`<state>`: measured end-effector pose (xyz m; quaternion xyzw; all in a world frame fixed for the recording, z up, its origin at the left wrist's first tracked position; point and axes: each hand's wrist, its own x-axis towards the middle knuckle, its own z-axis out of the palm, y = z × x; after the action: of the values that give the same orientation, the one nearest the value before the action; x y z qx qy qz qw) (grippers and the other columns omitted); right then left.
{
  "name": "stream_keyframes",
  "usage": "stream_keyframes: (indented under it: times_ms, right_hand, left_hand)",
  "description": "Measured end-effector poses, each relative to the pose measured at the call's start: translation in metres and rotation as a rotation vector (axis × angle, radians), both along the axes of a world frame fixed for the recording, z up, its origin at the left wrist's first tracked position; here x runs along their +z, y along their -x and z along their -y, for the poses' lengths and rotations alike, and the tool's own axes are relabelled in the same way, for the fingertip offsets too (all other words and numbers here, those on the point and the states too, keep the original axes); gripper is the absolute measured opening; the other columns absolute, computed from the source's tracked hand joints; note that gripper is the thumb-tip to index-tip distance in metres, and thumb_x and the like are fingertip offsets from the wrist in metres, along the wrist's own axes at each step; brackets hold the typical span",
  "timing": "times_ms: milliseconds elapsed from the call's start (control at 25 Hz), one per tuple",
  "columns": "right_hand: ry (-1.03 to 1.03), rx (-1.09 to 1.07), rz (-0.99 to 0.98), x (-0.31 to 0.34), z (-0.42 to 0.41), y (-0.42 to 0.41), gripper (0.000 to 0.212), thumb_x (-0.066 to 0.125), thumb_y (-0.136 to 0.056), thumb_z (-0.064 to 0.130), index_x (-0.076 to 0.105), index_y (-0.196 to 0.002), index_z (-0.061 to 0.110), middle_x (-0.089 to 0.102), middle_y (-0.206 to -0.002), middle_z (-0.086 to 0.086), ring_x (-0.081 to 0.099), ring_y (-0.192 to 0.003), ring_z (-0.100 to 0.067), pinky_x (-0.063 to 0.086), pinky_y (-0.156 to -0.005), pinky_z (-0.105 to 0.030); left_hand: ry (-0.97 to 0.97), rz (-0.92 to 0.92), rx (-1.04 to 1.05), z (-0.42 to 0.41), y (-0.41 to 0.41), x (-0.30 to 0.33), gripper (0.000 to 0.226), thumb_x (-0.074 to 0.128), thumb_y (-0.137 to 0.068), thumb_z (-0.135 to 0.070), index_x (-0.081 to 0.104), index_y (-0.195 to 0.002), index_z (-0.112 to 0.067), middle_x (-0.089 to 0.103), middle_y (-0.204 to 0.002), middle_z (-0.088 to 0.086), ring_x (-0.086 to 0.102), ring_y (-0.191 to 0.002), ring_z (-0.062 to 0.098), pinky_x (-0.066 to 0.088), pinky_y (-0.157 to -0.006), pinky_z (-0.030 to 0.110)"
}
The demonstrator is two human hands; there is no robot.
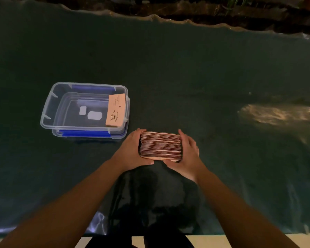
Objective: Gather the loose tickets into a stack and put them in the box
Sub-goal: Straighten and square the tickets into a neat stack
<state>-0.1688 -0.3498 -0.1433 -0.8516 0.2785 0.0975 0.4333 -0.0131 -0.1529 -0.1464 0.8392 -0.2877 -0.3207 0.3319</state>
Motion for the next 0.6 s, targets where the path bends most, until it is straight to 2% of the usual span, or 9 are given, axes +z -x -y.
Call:
stream_keyframes:
  times_ms: [40, 160, 320, 440, 600]
  right_hand:
    - [0.041, 0.026, -0.022, -0.004, 0.0, 0.001, 0.12, 0.076, -0.066, 0.061, 0.003, -0.16, 0.053, 0.012, -0.169, 0.01, 0.016, -0.156, -0.028, 0.026, -0.124, -0.056]
    - [0.103, 0.066, -0.027, -0.009, 0.0, -0.001, 0.12, 0.072, -0.066, 0.063, -0.002, -0.16, 0.052, 0.009, -0.17, 0.013, 0.007, -0.156, -0.028, 0.021, -0.124, -0.059]
    - [0.166, 0.096, -0.005, -0.01, 0.007, -0.004, 0.129, 0.074, -0.066, 0.063, -0.009, -0.162, 0.045, 0.021, -0.167, 0.008, 0.011, -0.151, -0.012, 0.013, -0.127, -0.056]
    - [0.159, 0.155, -0.01, -0.006, 0.013, -0.002, 0.138, 0.08, -0.066, 0.057, -0.022, -0.159, 0.052, 0.031, -0.164, 0.002, 0.019, -0.151, -0.021, 0.011, -0.126, -0.048]
    - [0.296, 0.213, -0.011, -0.008, 0.007, 0.001, 0.127, 0.074, -0.076, 0.052, -0.014, -0.165, 0.032, 0.031, -0.167, -0.006, 0.021, -0.154, -0.022, 0.008, -0.128, -0.048]
  left_hand:
    - [-0.037, 0.007, -0.026, -0.001, 0.0, -0.002, 0.127, 0.095, -0.053, -0.052, 0.022, -0.155, -0.032, 0.036, -0.162, 0.0, 0.034, -0.148, 0.02, 0.033, -0.121, 0.055]
    - [-0.086, 0.026, -0.044, 0.002, 0.003, -0.007, 0.138, 0.093, -0.053, -0.058, 0.009, -0.16, -0.033, 0.016, -0.17, 0.003, 0.014, -0.156, 0.025, 0.02, -0.124, 0.058]
    - [-0.075, 0.053, -0.003, 0.007, 0.004, -0.007, 0.133, 0.088, -0.051, -0.065, 0.012, -0.156, -0.034, 0.024, -0.164, 0.002, 0.018, -0.153, 0.026, 0.023, -0.123, 0.057]
    - [-0.064, 0.063, -0.031, 0.003, 0.002, -0.009, 0.135, 0.09, -0.049, -0.065, 0.015, -0.157, -0.034, 0.03, -0.161, 0.0, 0.025, -0.149, 0.024, 0.026, -0.121, 0.055]
    - [-0.089, 0.061, -0.025, 0.003, 0.008, -0.011, 0.137, 0.086, -0.048, -0.069, 0.011, -0.157, -0.033, 0.024, -0.163, 0.003, 0.023, -0.149, 0.028, 0.029, -0.12, 0.059]
